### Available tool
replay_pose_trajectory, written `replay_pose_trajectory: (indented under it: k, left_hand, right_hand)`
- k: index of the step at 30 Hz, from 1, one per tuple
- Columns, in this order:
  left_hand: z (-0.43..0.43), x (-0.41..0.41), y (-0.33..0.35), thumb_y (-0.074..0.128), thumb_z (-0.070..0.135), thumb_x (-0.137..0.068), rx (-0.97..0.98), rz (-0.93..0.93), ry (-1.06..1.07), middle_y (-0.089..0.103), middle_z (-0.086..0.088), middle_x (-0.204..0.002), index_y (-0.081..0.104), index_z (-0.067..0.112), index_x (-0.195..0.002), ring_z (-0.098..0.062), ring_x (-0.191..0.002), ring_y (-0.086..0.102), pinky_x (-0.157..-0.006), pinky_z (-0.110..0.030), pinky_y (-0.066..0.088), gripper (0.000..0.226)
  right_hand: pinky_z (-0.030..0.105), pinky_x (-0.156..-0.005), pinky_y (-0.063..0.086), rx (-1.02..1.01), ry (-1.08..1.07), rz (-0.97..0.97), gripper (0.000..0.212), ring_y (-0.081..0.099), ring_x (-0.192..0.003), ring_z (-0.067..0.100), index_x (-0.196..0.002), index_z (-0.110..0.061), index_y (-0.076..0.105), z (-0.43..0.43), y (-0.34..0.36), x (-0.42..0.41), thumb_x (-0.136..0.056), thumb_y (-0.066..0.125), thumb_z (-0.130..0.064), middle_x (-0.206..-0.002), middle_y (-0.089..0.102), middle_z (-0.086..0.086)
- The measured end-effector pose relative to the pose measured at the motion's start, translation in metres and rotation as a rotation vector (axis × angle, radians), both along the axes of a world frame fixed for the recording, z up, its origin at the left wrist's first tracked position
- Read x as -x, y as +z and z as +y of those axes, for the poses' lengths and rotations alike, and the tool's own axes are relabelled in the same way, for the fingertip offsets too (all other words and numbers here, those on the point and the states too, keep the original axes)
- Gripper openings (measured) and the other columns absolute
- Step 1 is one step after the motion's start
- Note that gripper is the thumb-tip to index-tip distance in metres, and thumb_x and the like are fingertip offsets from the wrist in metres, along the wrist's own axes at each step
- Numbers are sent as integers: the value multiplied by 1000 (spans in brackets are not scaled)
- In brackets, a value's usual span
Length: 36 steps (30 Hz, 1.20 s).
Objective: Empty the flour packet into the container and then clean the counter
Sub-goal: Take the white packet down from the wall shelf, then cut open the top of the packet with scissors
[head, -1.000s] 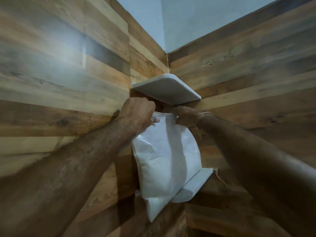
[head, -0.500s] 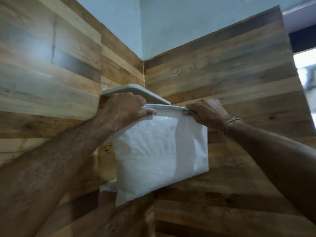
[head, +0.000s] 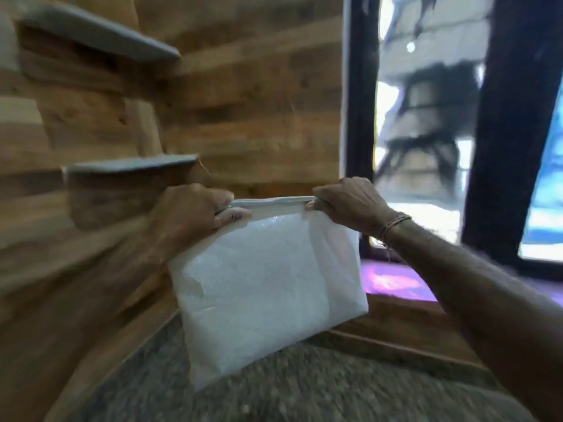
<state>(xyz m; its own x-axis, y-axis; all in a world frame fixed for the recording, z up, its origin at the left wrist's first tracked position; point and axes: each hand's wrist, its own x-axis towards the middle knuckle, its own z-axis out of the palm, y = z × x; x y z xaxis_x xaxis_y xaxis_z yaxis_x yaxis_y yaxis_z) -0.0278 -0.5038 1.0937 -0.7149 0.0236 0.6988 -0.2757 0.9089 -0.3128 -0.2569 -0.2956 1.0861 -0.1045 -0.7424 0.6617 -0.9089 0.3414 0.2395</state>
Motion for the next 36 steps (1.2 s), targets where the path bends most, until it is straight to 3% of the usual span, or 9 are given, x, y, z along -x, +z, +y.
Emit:
replay_pose_trajectory:
  k: [4,8,11,17,20,23,26,32,36]
  left_hand:
    - [73,-7,-109,23,82,-90,-232,-106,-102,48,10,-51,42,23,-61,-16,-50,49,-48,-27,37,68]
    - [121,-21,-211,26,78,-94,-342,-196,-107,52,1,-52,42,21,-64,-23,-52,58,-48,-30,38,66]
    - [151,-36,-272,32,77,-91,-344,-246,-20,65,-5,-60,53,20,-70,-28,-59,67,-48,-31,38,64]
    - [190,-76,-345,33,76,-92,-383,-358,21,60,-4,-52,53,23,-71,-26,-47,64,-40,-26,32,61]
    - [187,-105,-363,36,82,-87,-485,-381,137,69,1,-64,72,23,-87,-20,-60,70,-45,-26,38,69]
    - [176,-133,-350,64,74,-80,-726,-457,267,72,6,-83,72,30,-96,-20,-85,72,-61,-30,45,48]
    - [164,-157,-332,73,66,-78,-837,-524,276,59,11,-66,61,34,-75,-13,-66,59,-54,-29,35,34]
    - [157,-166,-297,80,32,-85,-1170,-379,67,70,13,-62,72,26,-70,-5,-55,65,-55,-34,56,18]
    - [164,-157,-285,77,17,-88,-1251,-293,-59,71,11,-69,73,24,-74,-3,-62,65,-61,-25,52,17]
  right_hand:
    - [32,-53,31,-162,1,-131,56,68,-68,41,-76,-18,63,69,-104,-2,-88,27,-60,-74,73,10]
    - [36,-60,40,-295,11,-274,37,71,-78,39,-86,-20,69,125,-181,-23,-96,52,-51,-87,76,7]
    - [47,-79,53,-353,-36,-365,29,73,-94,33,-89,-23,71,153,-226,-41,-95,59,-49,-100,77,0]
    - [33,-64,47,-397,-81,-582,20,74,-90,29,-86,-25,71,180,-309,-66,-93,65,-42,-92,77,0]
    - [34,-63,51,-333,-96,-556,18,72,-88,25,-83,-26,71,179,-331,-83,-93,65,-41,-90,76,-4]
    - [34,-65,48,-229,-134,-429,23,60,-89,23,-75,-24,69,172,-339,-95,-87,72,-43,-81,74,-8]
    - [41,-83,39,-217,-86,-390,32,56,-97,25,-72,-25,69,156,-341,-121,-82,64,-55,-81,72,-12]
    - [43,-99,44,-408,248,-693,42,68,-87,14,-105,-28,70,102,-343,-212,-89,58,-64,-93,75,-9]
    - [36,-83,54,-310,379,-890,41,68,-83,11,-96,-24,76,79,-344,-258,-89,61,-61,-92,75,-7]
